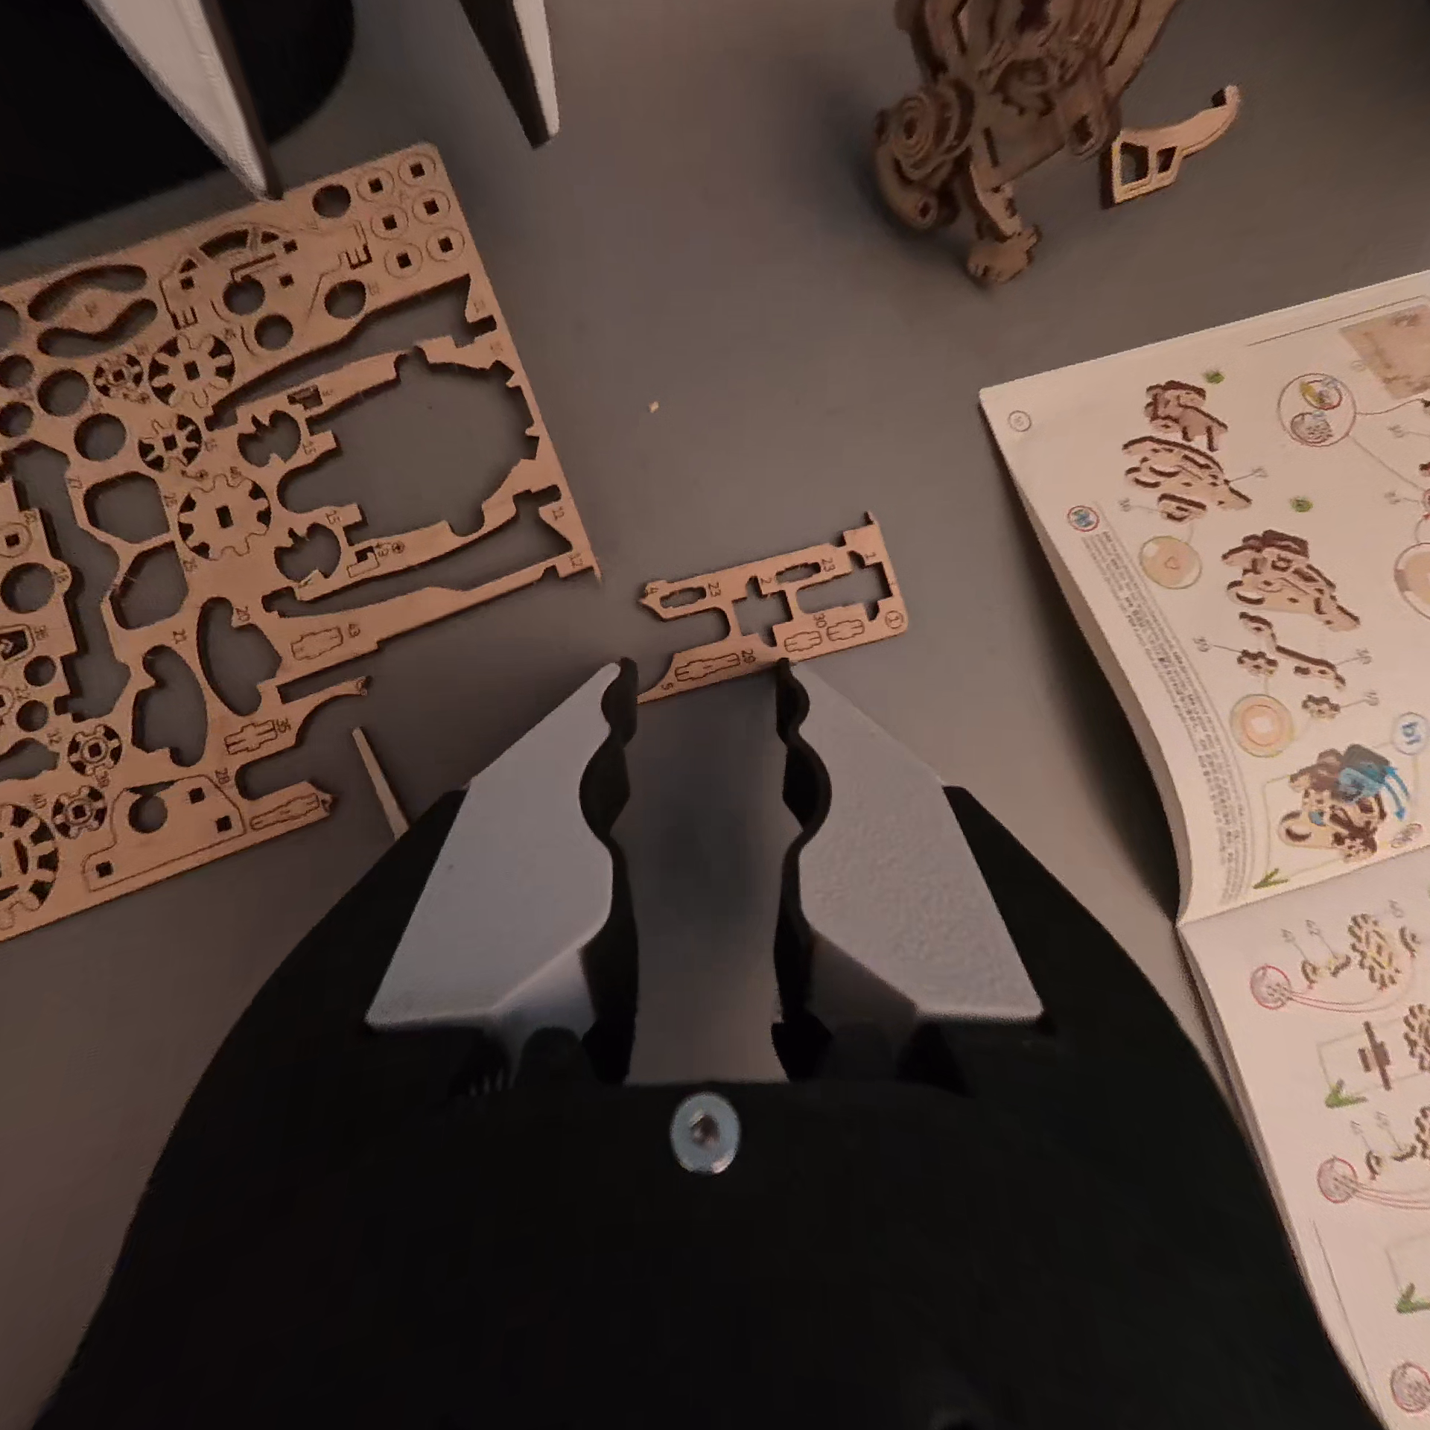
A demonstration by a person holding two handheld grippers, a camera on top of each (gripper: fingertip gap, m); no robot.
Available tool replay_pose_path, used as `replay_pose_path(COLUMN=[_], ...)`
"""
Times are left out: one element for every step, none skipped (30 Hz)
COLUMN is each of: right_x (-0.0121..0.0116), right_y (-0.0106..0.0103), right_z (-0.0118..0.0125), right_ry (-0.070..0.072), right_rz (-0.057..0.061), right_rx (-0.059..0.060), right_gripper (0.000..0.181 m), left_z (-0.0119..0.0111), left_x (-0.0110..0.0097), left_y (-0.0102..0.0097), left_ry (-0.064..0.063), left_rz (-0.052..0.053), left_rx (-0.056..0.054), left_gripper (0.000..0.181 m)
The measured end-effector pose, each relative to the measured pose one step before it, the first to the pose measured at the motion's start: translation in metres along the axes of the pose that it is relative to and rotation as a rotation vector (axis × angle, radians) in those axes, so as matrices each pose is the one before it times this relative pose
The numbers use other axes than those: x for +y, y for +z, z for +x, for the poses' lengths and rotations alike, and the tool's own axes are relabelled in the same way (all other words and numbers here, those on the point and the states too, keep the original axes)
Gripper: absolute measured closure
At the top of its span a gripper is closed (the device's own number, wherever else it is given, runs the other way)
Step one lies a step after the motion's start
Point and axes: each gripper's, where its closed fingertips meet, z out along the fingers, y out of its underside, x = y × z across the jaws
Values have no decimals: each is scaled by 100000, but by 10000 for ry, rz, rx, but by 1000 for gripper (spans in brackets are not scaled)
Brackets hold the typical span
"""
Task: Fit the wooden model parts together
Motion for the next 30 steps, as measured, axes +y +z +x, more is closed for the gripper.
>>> replay_pose_path(right_x=[-199, -241, -238, -217, -165, -138, -125, -145, -249, -442, -557, -549, -492, -364, -249, -116, 129, 199, 93, -50, -92, 2, 116, 89, 26, -74, -76, 26, 8, -8], right_y=[203, 194, 211, 190, 138, 107, 65, -29, -192, -373, -485, -485, -368, -153, 98, 297, 380, 330, 257, 210, 205, 219, 214, 163, 127, 103, 127, 161, 203, 221], right_z=[153, 248, 53, -27, 63, 93, 11, -50, -148, -399, -616, -740, -1003, -1336, -1378, -939, -66, 438, 139, -70, 34, 239, 371, 450, 161, 11, 47, -69, -94, -47], right_ry=[-79, -9, 25, -40, -79, -91, -96, -94, -75, -100, -134, -123, -92, -115, -189, -237, -200, -169, -198, -91, 33, 62, 30, 31, 44, 117, 167, 183, 124, -15], right_rz=[14, 34, 29, 29, 19, 53, 128, 214, 299, 402, 441, 405, 333, 224, 142, 47, -164, -252, -149, -36, -8, -64, -139, -128, -86, -29, -44, -141, -163, -145], right_rx=[64, 100, -31, -92, -40, -2, -20, -9, -29, -160, -259, -298, -419, -577, -554, -283, 183, 394, 102, -110, -126, -49, 19, 83, -82, -153, -111, -167, -151, -59], right_gripper=[147, 148, 148, 149, 149, 149, 148, 148, 148, 147, 147, 147, 147, 147, 147, 147, 147, 147, 147, 147, 147, 147, 147, 147, 147, 147, 147, 147, 147, 146], left_z=[25, 42, 47, 17, 5, -11, -3, -20, -54, -96, 6, 56, -13, -44, 60, 100, -104, -271, -141, -74, -86, -66, 64, 40, -126, 51, 256, 94, -9, -23], left_x=[-27, 0, 37, 56, 88, 98, 86, 79, 110, 99, 82, 92, 93, 81, 158, 178, 120, 36, 99, 187, 215, 221, 288, 408, 421, 262, 91, 23, 9, 13], left_y=[2, 14, 45, 49, 67, 56, 50, 23, 3, -12, -15, -11, -15, -12, -4, 11, 17, 13, 28, 49, 68, 83, 116, 162, 196, 202, 107, 48, 8, 20], left_ry=[2, 8, 19, 27, 20, 1, -10, -11, -27, -73, -130, -200, -252, -264, -237, -147, -38, 68, 103, 48, -3, -3, 9, -17, -53, -30, -4, 17, 39, 54], left_rz=[10, -11, -26, -39, -55, -55, -44, -47, -70, -53, -27, -42, -43, -12, -60, -84, -58, 1, -42, -116, -143, -119, -152, -228, -240, -156, -62, -36, -16, -14], left_rx=[1, 7, 5, -10, -6, -7, 6, 1, -24, -38, 50, 114, 100, 113, 194, 202, 26, -133, -73, -19, -13, 7, 87, 83, -32, 69, 159, 40, -46, -52], left_gripper=[129, 129, 129, 129, 129, 129, 129, 129, 129, 127, 126, 125, 123, 122, 122, 122, 124, 124, 126, 126, 126, 127, 130, 132, 132, 136, 138, 138, 138, 139])
